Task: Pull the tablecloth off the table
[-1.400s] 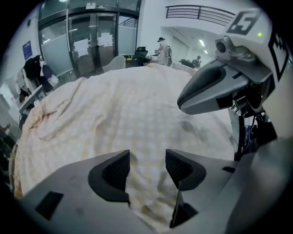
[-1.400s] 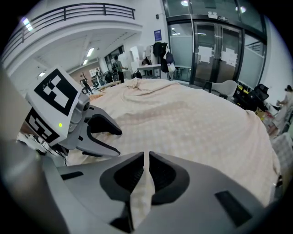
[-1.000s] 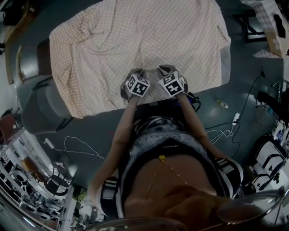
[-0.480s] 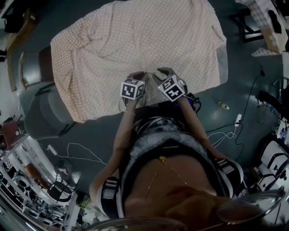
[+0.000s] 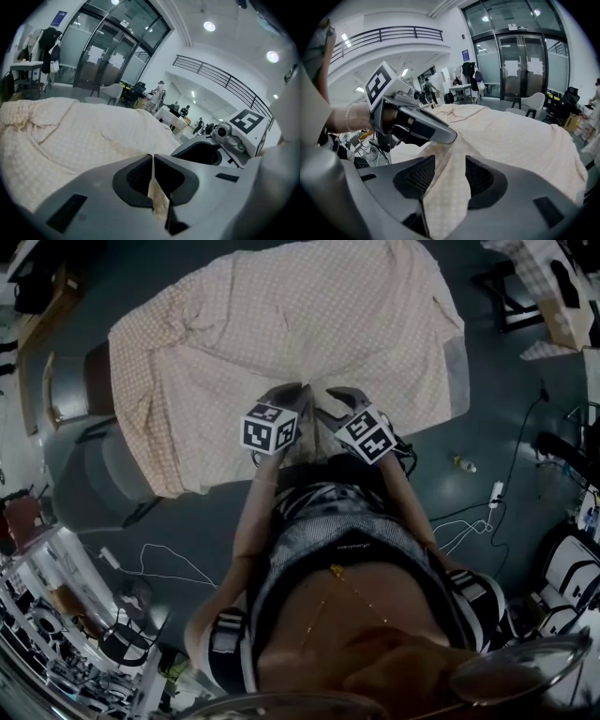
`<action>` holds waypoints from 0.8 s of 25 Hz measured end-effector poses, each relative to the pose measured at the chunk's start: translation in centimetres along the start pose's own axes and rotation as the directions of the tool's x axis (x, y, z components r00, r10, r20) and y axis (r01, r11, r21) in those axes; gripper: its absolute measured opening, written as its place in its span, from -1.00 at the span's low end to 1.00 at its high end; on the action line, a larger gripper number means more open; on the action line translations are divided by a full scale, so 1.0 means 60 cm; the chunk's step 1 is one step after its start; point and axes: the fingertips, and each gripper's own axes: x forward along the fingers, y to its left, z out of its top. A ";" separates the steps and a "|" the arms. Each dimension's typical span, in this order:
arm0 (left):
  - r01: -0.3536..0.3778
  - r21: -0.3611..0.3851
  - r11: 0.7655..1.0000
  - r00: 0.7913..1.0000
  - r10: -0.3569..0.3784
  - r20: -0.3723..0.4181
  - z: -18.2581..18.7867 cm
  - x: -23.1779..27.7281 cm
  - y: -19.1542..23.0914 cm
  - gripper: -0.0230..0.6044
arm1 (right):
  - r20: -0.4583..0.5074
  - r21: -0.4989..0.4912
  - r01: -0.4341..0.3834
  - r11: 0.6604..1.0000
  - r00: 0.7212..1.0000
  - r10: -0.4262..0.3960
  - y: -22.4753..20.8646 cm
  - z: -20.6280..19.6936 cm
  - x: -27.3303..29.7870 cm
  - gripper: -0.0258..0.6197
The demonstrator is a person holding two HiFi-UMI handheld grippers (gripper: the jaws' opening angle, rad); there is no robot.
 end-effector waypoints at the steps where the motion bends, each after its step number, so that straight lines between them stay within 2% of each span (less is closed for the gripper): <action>1: 0.006 0.015 1.000 1.000 -0.006 0.009 0.010 -0.001 -0.009 -0.90 | -0.001 -0.010 0.013 1.000 1.000 -0.013 -0.001 0.001 -0.006 -0.18; 4: 0.022 0.054 0.998 0.999 -0.024 0.030 0.038 -0.008 -0.032 -0.90 | 0.010 -0.034 0.055 0.998 0.998 -0.055 -0.008 0.006 -0.020 -0.13; 12: 0.087 0.161 0.983 0.992 -0.101 0.081 0.115 -0.022 -0.107 -0.90 | 0.106 -0.049 0.106 0.993 0.989 -0.100 -0.014 0.055 -0.043 -0.04; 17: 0.106 0.189 0.976 0.987 -0.126 0.098 0.147 -0.032 -0.146 -0.90 | 0.163 -0.066 0.205 0.977 0.968 -0.192 -0.035 0.091 -0.070 -0.02; 20: 0.120 0.193 0.974 0.983 -0.144 0.114 0.161 -0.039 -0.168 -0.90 | 0.192 -0.087 0.235 0.968 0.958 -0.215 -0.041 0.107 -0.086 -0.02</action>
